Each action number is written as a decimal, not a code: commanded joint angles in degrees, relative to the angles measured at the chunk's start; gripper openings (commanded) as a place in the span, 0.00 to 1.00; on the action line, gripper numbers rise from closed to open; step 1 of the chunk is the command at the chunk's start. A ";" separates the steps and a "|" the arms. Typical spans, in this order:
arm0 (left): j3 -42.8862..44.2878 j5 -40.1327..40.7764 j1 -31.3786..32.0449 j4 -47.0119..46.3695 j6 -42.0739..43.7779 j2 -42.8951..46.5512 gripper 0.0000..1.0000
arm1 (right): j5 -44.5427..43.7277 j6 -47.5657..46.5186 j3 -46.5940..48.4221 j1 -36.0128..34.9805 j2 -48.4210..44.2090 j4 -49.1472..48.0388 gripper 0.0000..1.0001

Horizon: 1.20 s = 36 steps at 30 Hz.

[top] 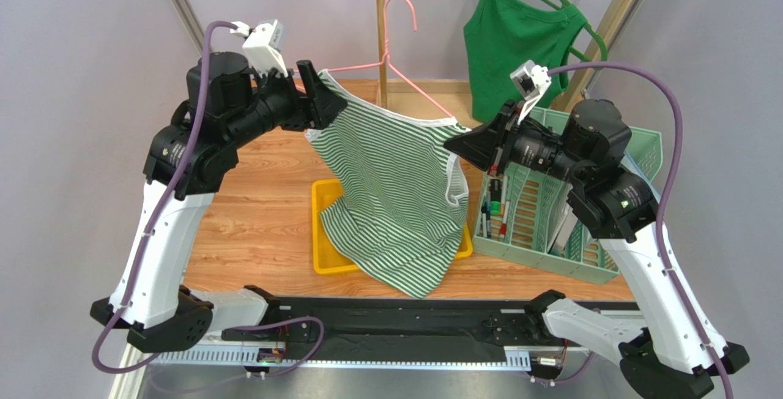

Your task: Remove the tank top from the hanger

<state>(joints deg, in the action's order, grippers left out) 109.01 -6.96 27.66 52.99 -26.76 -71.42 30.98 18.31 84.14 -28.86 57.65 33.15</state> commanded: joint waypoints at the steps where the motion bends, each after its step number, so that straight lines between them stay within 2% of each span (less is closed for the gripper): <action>1: 1.11 1.16 0.03 -2.63 -0.31 1.46 0.76 | -2.15 -1.25 0.06 -1.28 -1.05 -3.97 0.00; 19: -2.05 9.15 0.03 -6.85 -2.41 0.40 0.72 | -2.15 -2.04 -0.47 -3.48 -2.27 -3.35 0.00; 21: -2.31 8.98 0.03 -7.20 -2.33 0.23 0.67 | -2.33 -2.22 -0.64 -3.48 -2.36 -2.83 0.00; 27: -2.93 9.07 0.11 -7.11 -2.50 -0.56 0.59 | -2.24 -2.31 -0.99 -3.57 -3.33 -2.47 0.00; 32: -3.10 10.56 0.11 -6.85 -1.98 -1.18 0.56 | -1.80 -2.40 -1.17 -3.66 -4.30 -2.21 0.00; 36: -3.37 11.18 0.11 -6.85 -1.80 -1.09 0.39 | -1.71 -2.48 -1.35 -3.66 -4.74 -2.12 0.00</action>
<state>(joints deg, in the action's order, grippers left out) 105.86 2.55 27.66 47.40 -29.08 -72.55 28.93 16.64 82.39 -32.16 54.61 33.98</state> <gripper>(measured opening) 0.472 0.033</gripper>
